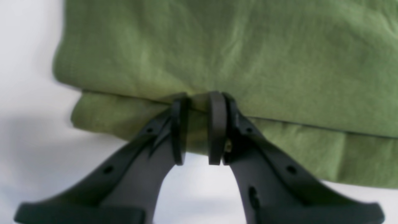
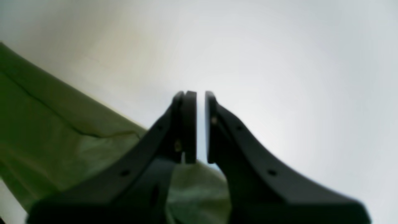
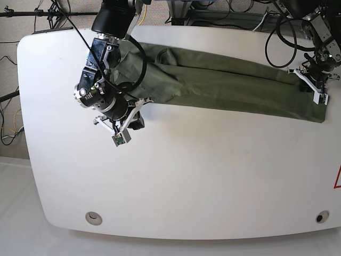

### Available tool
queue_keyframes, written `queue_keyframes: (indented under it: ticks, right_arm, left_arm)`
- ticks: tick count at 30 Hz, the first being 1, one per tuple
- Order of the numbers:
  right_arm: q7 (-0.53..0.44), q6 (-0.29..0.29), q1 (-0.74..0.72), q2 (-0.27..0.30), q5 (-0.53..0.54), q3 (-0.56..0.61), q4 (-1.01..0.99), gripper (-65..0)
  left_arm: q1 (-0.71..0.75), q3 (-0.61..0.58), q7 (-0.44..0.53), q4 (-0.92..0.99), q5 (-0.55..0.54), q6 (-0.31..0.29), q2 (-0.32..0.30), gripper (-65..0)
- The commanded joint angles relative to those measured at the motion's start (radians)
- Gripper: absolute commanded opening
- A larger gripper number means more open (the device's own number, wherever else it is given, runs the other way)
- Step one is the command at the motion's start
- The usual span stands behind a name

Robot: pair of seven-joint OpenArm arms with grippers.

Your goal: Fold the T-shirt properly

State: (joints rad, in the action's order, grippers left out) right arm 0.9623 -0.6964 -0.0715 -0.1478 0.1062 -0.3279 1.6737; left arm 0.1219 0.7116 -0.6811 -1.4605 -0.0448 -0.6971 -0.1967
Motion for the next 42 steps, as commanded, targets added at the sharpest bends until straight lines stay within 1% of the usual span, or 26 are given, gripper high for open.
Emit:
queue_keyframes:
  ticks: [1, 2, 4, 6, 8, 16, 20, 24, 30, 34, 36, 38, 40, 42]
  right_arm:
    - [-0.020, -0.002, -0.001, -0.002, 0.010, -0.001, 0.015, -61.7]
    - [-0.024, -0.002, 0.003, -0.002, 0.010, -0.001, 0.015, -61.8]
    - [-0.028, -0.002, 0.009, -0.003, 0.010, -0.001, 0.015, -62.0]
    - [-0.032, -0.002, 0.013, -0.003, 0.005, -0.002, 0.013, -62.1]
    - [-0.031, -0.002, 0.003, -0.001, -0.011, -0.002, -0.008, -62.1]
    - [-0.030, -0.002, 0.010, 0.002, 0.005, -0.006, -0.014, -62.2]
    - [-0.026, -0.002, 0.013, 0.007, -0.001, -0.016, -0.039, -61.9]
    - [-0.025, -0.002, 0.013, 0.014, -0.006, -0.024, -0.050, -61.9]
    - [-0.031, -0.002, 0.004, 0.027, -0.014, -0.012, -0.072, -61.8]
    - [-0.034, -0.002, 0.001, 0.033, -0.013, -0.013, -0.078, -61.8]
    - [-0.034, -0.002, 0.001, 0.037, -0.008, -0.016, -0.080, -61.9]
    - [-0.035, -0.002, 0.003, 0.044, 0.000, -0.021, -0.085, -61.9]
    - [-0.033, -0.002, 0.000, 0.068, 0.063, -0.041, -0.097, -61.7]
    - [-0.036, -0.002, 0.004, 0.075, 0.087, -0.048, -0.099, -61.7]
  left_arm:
    - [-0.033, 0.000, 0.018, -0.026, -0.013, -0.001, -0.018, -42.8]
    - [-0.036, 0.000, 0.017, -0.026, -0.013, -0.001, -0.018, -38.2]
    - [-0.039, 0.001, 0.009, -0.026, -0.012, -0.001, -0.015, -31.8]
    - [-0.040, 0.000, 0.002, -0.028, -0.012, -0.001, -0.014, -29.4]
    - [-0.040, 0.007, -0.010, -0.017, 0.003, -0.001, -0.012, -25.4]
    - [-0.052, 0.010, -0.012, -0.006, 0.008, -0.001, -0.018, -27.1]
    - [-0.075, 0.025, 0.014, 0.035, -0.003, -0.001, -0.046, -27.9]
    - [-0.079, 0.040, 0.015, 0.072, -0.029, -0.001, -0.062, -29.2]
    - [-0.070, 0.036, -0.026, 0.084, -0.085, -0.001, -0.068, -29.4]
    - [-0.067, 0.027, -0.046, 0.068, -0.105, -0.001, -0.070, -31.1]
    - [-0.063, 0.021, -0.049, 0.060, -0.108, -0.001, -0.073, -35.0]
    - [-0.058, 0.021, -0.042, 0.050, -0.105, -0.001, -0.076, -37.4]
    - [-0.038, 0.033, -0.026, 0.025, -0.087, -0.001, -0.091, -37.1]
    - [-0.030, 0.039, -0.021, 0.019, -0.084, -0.001, -0.096, -34.9]
